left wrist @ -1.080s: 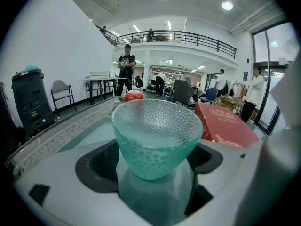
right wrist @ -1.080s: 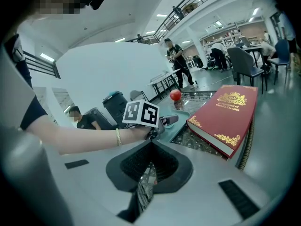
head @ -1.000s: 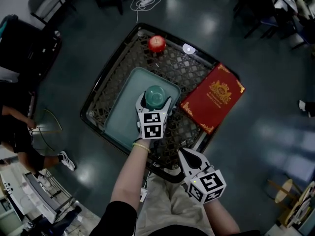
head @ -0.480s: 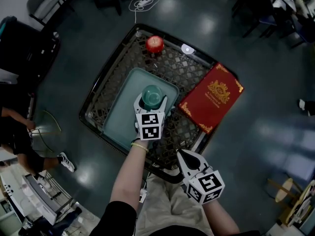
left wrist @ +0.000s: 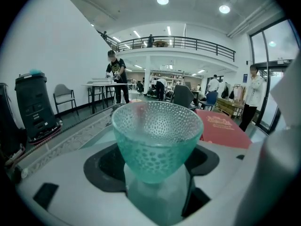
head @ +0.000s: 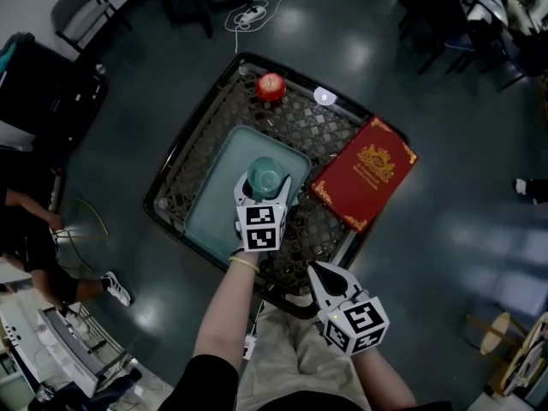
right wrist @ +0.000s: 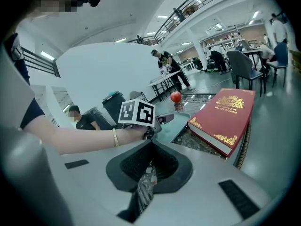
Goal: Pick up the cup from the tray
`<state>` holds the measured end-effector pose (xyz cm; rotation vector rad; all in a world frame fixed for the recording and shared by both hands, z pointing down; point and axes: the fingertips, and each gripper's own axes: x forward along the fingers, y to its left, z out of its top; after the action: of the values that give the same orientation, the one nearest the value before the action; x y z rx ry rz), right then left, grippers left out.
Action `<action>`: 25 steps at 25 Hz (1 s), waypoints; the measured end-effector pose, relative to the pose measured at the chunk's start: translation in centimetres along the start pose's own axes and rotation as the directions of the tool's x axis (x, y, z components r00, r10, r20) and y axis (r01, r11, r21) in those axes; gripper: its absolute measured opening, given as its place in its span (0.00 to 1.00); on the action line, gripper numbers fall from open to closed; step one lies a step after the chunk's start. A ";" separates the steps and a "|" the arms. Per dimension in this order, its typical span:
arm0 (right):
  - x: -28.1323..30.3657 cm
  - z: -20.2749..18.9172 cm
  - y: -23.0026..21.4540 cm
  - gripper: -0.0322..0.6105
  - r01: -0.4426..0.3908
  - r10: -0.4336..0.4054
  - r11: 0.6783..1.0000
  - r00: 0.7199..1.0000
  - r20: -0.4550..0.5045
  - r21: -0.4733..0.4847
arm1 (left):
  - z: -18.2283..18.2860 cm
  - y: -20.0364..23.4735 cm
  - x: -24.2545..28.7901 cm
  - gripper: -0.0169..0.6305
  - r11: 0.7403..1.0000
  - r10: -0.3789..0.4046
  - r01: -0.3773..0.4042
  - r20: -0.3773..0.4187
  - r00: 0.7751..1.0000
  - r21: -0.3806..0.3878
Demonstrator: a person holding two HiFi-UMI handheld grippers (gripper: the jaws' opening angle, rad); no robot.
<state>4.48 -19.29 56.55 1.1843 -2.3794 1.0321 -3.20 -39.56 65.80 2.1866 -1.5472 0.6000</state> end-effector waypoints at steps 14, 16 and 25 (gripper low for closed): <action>-2.5 1.5 4.4 0.05 -0.005 0.008 0.999 0.998 0.068 -0.051 | 1.0 -0.8 -7.9 0.59 1.000 -0.006 0.007 0.018 1.000 -0.009; -2.9 1.4 5.2 0.05 -0.009 0.014 0.998 0.997 0.075 -0.059 | 1.0 -1.0 -9.3 0.59 1.000 -0.006 0.006 0.021 1.000 -0.012; -4.6 0.4 8.2 0.05 -0.016 0.023 0.996 0.995 0.093 -0.085 | 0.6 -1.2 -15.4 0.59 0.999 -0.003 0.004 0.033 0.999 -0.033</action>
<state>0.92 -13.63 49.92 1.2068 -2.4844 0.8913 -6.54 -27.47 56.72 2.1844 -1.5584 0.5365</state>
